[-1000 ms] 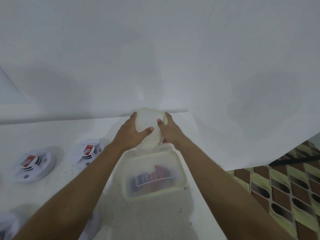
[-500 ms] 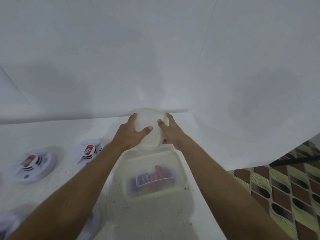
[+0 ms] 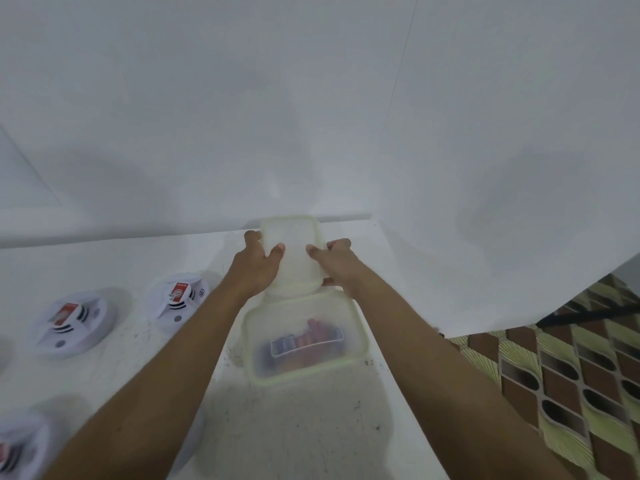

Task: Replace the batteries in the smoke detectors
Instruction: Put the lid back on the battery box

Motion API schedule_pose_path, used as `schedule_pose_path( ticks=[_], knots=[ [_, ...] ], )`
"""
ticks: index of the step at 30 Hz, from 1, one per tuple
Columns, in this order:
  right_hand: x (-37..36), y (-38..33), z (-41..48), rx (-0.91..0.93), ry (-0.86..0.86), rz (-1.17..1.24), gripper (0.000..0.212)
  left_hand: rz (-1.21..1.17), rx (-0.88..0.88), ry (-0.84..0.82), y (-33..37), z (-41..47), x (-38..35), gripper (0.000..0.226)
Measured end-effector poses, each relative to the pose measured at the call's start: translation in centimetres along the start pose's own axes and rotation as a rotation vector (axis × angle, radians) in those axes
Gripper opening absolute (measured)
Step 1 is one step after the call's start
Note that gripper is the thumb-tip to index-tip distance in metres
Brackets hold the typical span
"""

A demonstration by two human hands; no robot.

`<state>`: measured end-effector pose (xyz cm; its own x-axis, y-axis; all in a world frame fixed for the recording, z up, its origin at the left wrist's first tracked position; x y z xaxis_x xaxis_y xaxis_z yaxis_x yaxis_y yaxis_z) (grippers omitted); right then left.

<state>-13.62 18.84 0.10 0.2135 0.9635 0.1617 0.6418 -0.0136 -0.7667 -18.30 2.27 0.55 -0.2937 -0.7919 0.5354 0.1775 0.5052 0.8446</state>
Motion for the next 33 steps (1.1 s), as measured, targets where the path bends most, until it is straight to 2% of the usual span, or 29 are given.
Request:
schedule_pose_path(
  ticks=[4,7,10,14,16,23,33],
  knots=[
    [1.1,-0.5,0.2,0.184,0.284,-0.225,0.042,0.024,-0.003,0.017,-0.6,-0.4,1.8,0.045],
    [1.1,-1.1,0.4,0.224,0.347,-0.326,0.03,0.229,-0.098,0.082,-0.4,-0.3,3.3,0.034],
    [0.3,-1.8,0.7,0.235,0.307,-0.423,0.025,0.273,-0.224,0.221,-0.1,0.4,4.1,0.035],
    [-1.1,-2.6,0.9,0.297,0.216,-0.509,0.036,0.349,-0.265,0.054,-1.0,2.2,3.4,0.079],
    [-1.6,-2.6,1.2,0.317,0.178,-0.534,0.039,0.35,-0.257,-0.016,-1.3,2.8,3.1,0.092],
    [-1.6,-2.2,2.3,0.355,0.197,-0.529,0.036,0.163,-0.2,-0.042,-1.6,2.7,2.9,0.077],
    [-1.6,-2.1,2.6,0.378,0.177,-0.494,0.034,0.164,-0.147,-0.012,-1.6,2.6,3.1,0.072]
  ],
)
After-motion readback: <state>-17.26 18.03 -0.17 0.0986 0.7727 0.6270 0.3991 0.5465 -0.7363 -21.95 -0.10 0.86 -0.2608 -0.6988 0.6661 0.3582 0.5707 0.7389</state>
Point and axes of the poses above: each hand's wrist, its own z-axis towards the middle knuckle, its own x-axis out of the back of the hand, y = z × x, the point moved 4 cm from there along z, towards the middle knuckle, and after that the axes turned 13 degrees about -x, right-handed, at the moved point
